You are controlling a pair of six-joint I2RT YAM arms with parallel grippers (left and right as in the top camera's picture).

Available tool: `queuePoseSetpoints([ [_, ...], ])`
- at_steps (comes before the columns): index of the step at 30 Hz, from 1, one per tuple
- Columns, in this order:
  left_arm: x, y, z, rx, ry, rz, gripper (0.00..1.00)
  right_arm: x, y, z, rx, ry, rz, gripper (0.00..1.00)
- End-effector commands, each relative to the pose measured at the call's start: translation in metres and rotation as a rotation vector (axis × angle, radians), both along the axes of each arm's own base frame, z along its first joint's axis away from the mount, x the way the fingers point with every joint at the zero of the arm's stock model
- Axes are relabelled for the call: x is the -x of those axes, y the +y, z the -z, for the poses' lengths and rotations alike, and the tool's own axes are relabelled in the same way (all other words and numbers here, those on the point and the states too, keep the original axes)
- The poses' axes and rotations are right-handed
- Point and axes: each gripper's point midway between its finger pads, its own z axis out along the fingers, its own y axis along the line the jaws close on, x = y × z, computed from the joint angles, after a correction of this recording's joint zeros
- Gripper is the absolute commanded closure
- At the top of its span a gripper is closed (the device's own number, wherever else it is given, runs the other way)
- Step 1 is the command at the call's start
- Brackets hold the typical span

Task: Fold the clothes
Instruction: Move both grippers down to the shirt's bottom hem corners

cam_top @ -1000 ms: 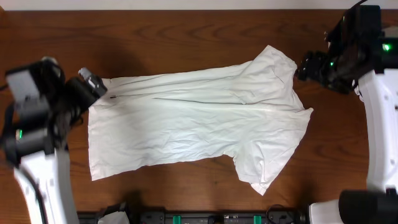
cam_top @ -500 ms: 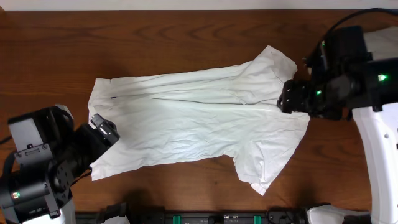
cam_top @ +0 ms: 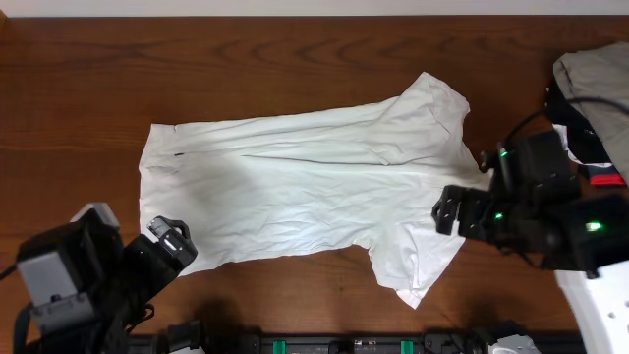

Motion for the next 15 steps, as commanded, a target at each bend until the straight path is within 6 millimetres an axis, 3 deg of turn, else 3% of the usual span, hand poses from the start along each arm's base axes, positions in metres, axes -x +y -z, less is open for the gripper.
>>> queuePoseSetpoints([
  [1,0.002,0.002,0.022,0.015,0.077,-0.019,0.02,0.014,0.007,0.03,-0.046,0.085,0.037,0.01],
  [6,0.005,0.002,0.051,0.041,0.155,-0.026,0.02,0.021,0.01,0.062,-0.07,0.159,0.087,0.01],
  [11,0.002,0.003,0.084,0.087,0.224,-0.071,0.02,0.031,0.027,0.082,-0.164,0.223,0.059,0.01],
  [15,0.002,0.003,0.117,0.119,0.301,-0.094,0.02,0.036,0.027,0.099,-0.167,0.246,0.059,0.01],
])
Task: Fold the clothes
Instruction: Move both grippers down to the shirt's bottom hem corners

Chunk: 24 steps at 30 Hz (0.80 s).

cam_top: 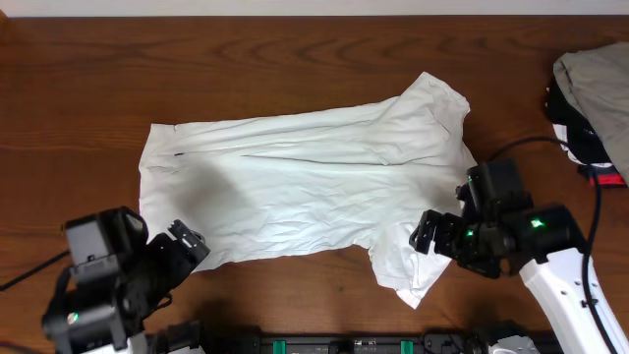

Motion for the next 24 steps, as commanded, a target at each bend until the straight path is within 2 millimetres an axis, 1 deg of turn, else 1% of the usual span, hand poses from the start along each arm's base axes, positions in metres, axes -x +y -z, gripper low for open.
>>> queuePoseSetpoints([
  [1,0.003,0.002,0.029,0.027,0.089,-0.053,0.02,0.009,0.007,0.009,-0.04,0.032,0.003,0.01],
  [4,-0.002,0.004,0.047,0.037,0.123,-0.053,0.02,0.01,0.009,0.017,-0.052,0.038,0.0,0.01],
  [8,-0.015,0.008,0.065,0.046,0.15,-0.063,0.02,0.012,0.013,0.019,-0.077,0.047,-0.005,0.01],
  [13,-0.031,0.013,0.08,0.061,0.194,-0.07,0.02,0.013,0.016,0.022,-0.073,0.063,-0.021,0.01],
  [18,-0.04,0.016,0.094,0.072,0.236,-0.071,0.02,0.02,0.028,0.034,-0.05,0.137,-0.072,0.01],
  [24,-0.05,0.019,0.103,0.076,0.247,-0.078,0.02,0.039,0.045,0.054,0.022,0.24,-0.161,0.01],
])
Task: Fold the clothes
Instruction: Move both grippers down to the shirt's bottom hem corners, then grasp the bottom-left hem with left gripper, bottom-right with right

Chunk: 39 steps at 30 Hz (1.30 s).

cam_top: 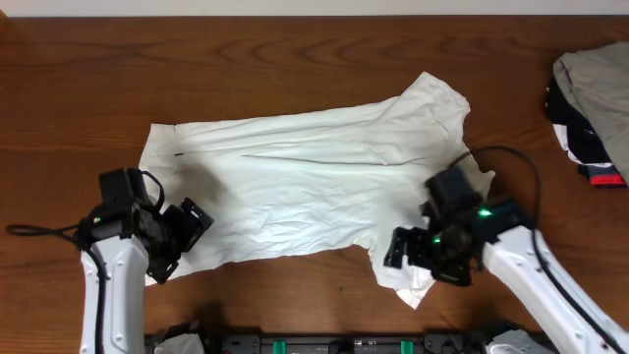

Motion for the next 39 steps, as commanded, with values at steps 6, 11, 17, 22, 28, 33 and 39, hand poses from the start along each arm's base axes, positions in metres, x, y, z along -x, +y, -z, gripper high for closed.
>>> queuePoseSetpoints([
  [6,-0.002,0.007,0.007,-0.012,0.014,-0.026,0.02,0.027,0.011,0.02,0.141,0.049,-0.15,0.01],
  [11,0.0,0.014,0.007,-0.01,0.018,-0.06,0.02,0.028,0.003,0.03,0.247,0.024,-0.219,0.07],
  [17,0.001,0.019,0.007,-0.009,0.021,-0.087,0.02,0.024,-0.009,0.039,0.364,-0.007,-0.27,0.07],
  [22,0.002,0.024,0.007,-0.008,0.021,-0.115,0.02,0.027,-0.007,0.044,0.383,-0.009,-0.31,0.06],
  [28,0.004,0.03,0.007,-0.008,0.02,-0.142,0.02,0.022,0.012,0.048,0.338,-0.074,-0.369,0.05],
  [33,0.003,0.032,0.007,-0.011,0.014,-0.148,0.02,0.019,0.018,0.049,0.321,-0.096,-0.377,0.05],
  [39,0.003,0.031,0.007,-0.007,0.017,-0.148,0.02,0.017,0.023,0.055,0.317,-0.089,-0.365,0.06],
])
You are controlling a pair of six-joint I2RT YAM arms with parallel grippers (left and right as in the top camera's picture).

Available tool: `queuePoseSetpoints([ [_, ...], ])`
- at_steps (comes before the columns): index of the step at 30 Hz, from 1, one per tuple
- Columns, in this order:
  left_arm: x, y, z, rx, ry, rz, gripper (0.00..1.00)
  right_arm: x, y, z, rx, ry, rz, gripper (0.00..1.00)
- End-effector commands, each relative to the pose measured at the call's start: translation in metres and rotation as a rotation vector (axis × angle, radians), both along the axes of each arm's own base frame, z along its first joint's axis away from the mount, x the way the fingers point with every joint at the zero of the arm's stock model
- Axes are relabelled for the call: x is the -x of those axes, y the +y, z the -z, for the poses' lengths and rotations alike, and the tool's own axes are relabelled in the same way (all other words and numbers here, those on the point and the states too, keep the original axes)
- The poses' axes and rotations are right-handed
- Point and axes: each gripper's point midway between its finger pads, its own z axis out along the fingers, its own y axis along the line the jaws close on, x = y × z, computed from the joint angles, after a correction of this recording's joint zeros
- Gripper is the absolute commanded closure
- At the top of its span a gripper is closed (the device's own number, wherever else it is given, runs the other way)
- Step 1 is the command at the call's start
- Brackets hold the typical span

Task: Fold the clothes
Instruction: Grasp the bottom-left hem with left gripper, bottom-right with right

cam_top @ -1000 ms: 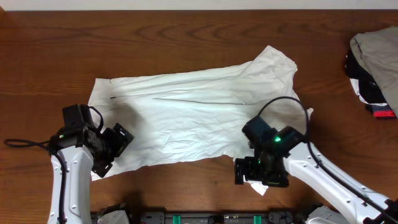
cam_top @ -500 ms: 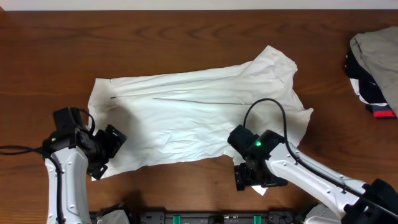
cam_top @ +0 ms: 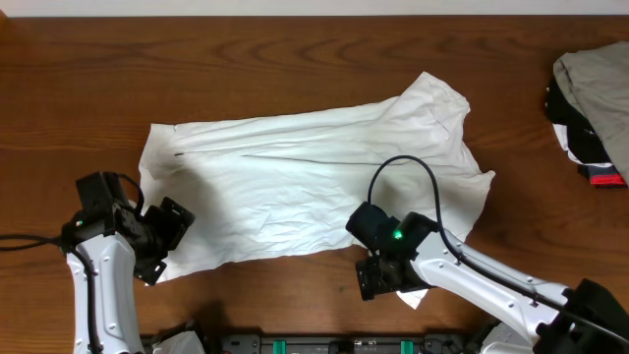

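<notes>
A white T-shirt (cam_top: pixel 305 177) lies spread flat on the wooden table (cam_top: pixel 295 49), collar end to the left. My left gripper (cam_top: pixel 160 243) sits at the shirt's near left corner, its fingers (cam_top: pixel 175 217) spread either side of the cloth edge. My right gripper (cam_top: pixel 376 278) points down at the near sleeve (cam_top: pixel 414 296), most of which is hidden under the arm. Its jaws are hidden from above.
A pile of other clothes (cam_top: pixel 593 93), grey on top with black and red beneath, lies at the far right edge. A black rail (cam_top: pixel 314 344) runs along the table's near edge.
My right gripper has moved left and nearer, from beside the near sleeve to the sleeve's left end. My left gripper has shifted slightly left and nearer. The shirt lies as before.
Both grippers first hung off the shirt near the table's front corners. Then each was closer to the shirt's near edge. Then the left one was at the near left corner and the right one over the near sleeve, where both still are.
</notes>
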Motion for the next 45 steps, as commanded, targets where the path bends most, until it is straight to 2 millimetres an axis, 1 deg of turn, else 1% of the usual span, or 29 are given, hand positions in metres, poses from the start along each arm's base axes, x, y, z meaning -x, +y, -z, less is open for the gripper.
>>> queuePoseSetpoints([
  [1,0.004,0.0,0.003,0.003,0.018,-0.008,0.02,0.002,-0.003,0.007,0.035,0.012,0.001,0.06],
  [4,0.001,-0.008,0.001,0.044,-0.01,0.03,0.02,0.006,-0.002,0.015,0.054,0.05,0.029,0.05],
  [6,0.0,-0.009,0.001,0.047,-0.013,0.037,0.02,0.009,0.001,0.019,0.045,0.077,0.032,0.05],
  [9,0.001,-0.008,0.002,0.046,-0.009,0.036,0.02,0.011,0.0,0.023,0.059,0.095,0.047,0.05],
  [13,0.001,-0.008,0.004,0.051,0.001,0.036,0.02,0.012,-0.001,0.023,0.069,0.098,0.081,0.02],
  [18,0.002,-0.009,0.007,0.058,0.015,0.039,0.02,0.011,-0.002,0.024,0.076,0.089,0.08,0.03],
  [22,0.002,-0.009,0.01,0.058,0.023,0.071,0.02,0.005,-0.006,0.024,0.101,0.053,0.087,0.04],
  [26,0.003,-0.009,0.011,0.06,0.027,0.072,0.02,0.003,-0.008,0.025,0.115,0.04,0.11,0.16],
  [27,0.003,-0.008,0.011,0.061,0.028,0.068,0.02,0.003,-0.008,0.025,0.116,0.039,0.116,0.23],
  [28,0.003,-0.007,0.011,0.061,0.028,0.061,0.02,0.003,-0.008,0.025,0.115,0.039,0.116,0.29],
  [30,0.003,-0.004,0.011,0.058,0.022,0.046,0.02,0.003,-0.008,0.025,0.115,0.039,0.116,0.38],
  [31,0.003,-0.002,0.011,0.058,0.021,0.036,0.02,0.002,-0.007,0.025,0.113,0.037,0.116,0.39],
  [35,0.008,0.011,0.012,0.059,0.026,-0.029,0.02,0.002,-0.007,0.025,0.109,0.035,0.116,0.38],
  [41,0.021,0.03,0.014,0.077,0.041,-0.159,0.02,0.001,-0.007,0.025,0.109,0.035,0.116,0.36],
  [45,0.022,0.045,0.017,0.055,0.015,-0.2,0.02,0.001,-0.006,0.025,0.109,0.034,0.116,0.36],
])
